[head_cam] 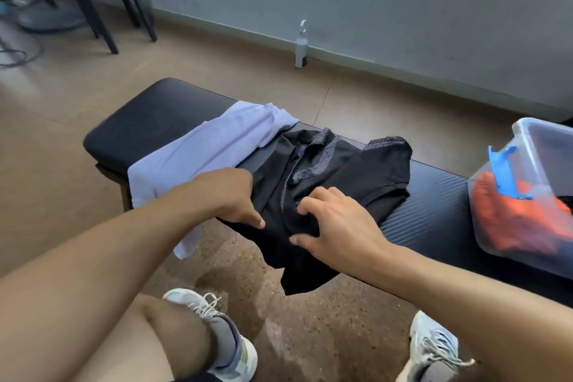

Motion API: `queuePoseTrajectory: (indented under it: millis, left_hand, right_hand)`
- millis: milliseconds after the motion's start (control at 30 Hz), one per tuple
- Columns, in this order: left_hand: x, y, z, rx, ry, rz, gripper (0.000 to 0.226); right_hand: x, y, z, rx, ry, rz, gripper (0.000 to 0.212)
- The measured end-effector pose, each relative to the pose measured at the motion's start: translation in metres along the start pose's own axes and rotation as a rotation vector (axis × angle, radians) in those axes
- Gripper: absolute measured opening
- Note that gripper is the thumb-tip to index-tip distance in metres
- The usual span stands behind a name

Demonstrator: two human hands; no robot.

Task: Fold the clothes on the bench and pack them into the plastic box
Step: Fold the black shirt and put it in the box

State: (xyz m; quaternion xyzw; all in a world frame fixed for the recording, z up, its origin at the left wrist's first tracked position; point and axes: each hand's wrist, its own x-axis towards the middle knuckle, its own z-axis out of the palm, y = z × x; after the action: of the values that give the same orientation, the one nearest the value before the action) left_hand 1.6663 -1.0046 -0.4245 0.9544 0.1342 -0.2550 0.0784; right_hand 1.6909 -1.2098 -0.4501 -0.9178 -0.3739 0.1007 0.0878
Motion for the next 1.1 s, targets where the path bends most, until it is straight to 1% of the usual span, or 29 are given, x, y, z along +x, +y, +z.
queuePoseTrajectory:
  millis: [33, 67, 133, 200, 267, 300, 333, 367, 400, 433, 467, 533, 600, 667, 833, 933, 1000, 1100]
  left_hand:
    - [0.001, -0.001, 0.002, 0.009, 0.002, -0.002, 0.046]
    - [0.001, -0.001, 0.002, 0.010, 0.007, 0.003, 0.035]
    - [0.000, -0.002, -0.002, -0.044, 0.028, 0.016, 0.018]
    - [-0.001, -0.004, -0.009, -0.231, 0.055, 0.001, 0.015]
    - [0.000, -0.008, -0.015, -0.543, 0.122, 0.006, 0.014]
    - [0.000, -0.008, -0.018, -0.741, 0.173, 0.025, 0.014]
    - [0.000, -0.008, -0.020, -0.964, 0.205, 0.040, 0.020]
    - [-0.001, -0.004, -0.022, -1.192, 0.198, 0.046, 0.023]
    - [-0.003, 0.001, -0.022, -1.373, 0.168, 0.058, 0.020]
    - [-0.006, 0.009, -0.022, -1.472, 0.144, 0.082, 0.018]
    - [-0.008, 0.016, -0.020, -1.499, 0.141, 0.113, 0.017]
    - [-0.012, 0.031, -0.017, -1.502, 0.192, 0.160, 0.012]
    - [-0.015, 0.040, -0.014, -1.487, 0.261, 0.140, 0.019]
    - [-0.016, 0.042, -0.012, -1.463, 0.286, 0.131, 0.023]
    - [-0.027, 0.044, -0.017, -1.549, 0.209, 0.177, 0.018]
    - [-0.032, 0.047, -0.017, -1.574, 0.179, 0.207, 0.015]
    - [-0.034, 0.048, -0.017, -1.578, 0.188, 0.228, 0.013]
    - [-0.036, 0.046, -0.020, -1.587, 0.212, 0.268, 0.009]
  right_hand:
    - [0.001, 0.000, 0.002, 0.023, 0.042, 0.022, 0.036]
    - [0.002, 0.000, 0.001, 0.090, 0.092, 0.060, 0.027]
    - [0.005, 0.003, -0.007, 0.330, 0.170, 0.171, 0.025]
    - [0.007, 0.007, -0.019, 0.621, 0.221, 0.236, 0.019]
    - [0.007, 0.009, -0.029, 0.858, 0.274, 0.256, 0.017]
    - [0.006, 0.010, -0.032, 0.952, 0.318, 0.262, 0.018]
    - [0.005, 0.009, -0.036, 1.027, 0.364, 0.270, 0.019]
    - [0.003, 0.008, -0.037, 1.074, 0.405, 0.276, 0.018]
    - [0.002, 0.005, -0.038, 1.098, 0.436, 0.274, 0.016]
    - [0.001, 0.002, -0.037, 1.098, 0.459, 0.273, 0.015]
    - [0.000, -0.001, -0.036, 1.087, 0.471, 0.272, 0.016]
    - [0.000, -0.007, -0.032, 1.070, 0.464, 0.250, 0.019]
    - [0.001, -0.011, -0.028, 1.045, 0.452, 0.216, 0.026]
    - [0.001, -0.010, -0.027, 0.988, 0.458, 0.201, 0.030]
    - [-0.001, -0.007, -0.026, 0.826, 0.445, 0.238, 0.034]
    - [-0.003, -0.010, -0.023, 0.747, 0.417, 0.219, 0.040]
    - [-0.006, -0.013, -0.022, 0.719, 0.396, 0.194, 0.047]
    - [-0.009, -0.017, -0.021, 0.741, 0.388, 0.168, 0.053]
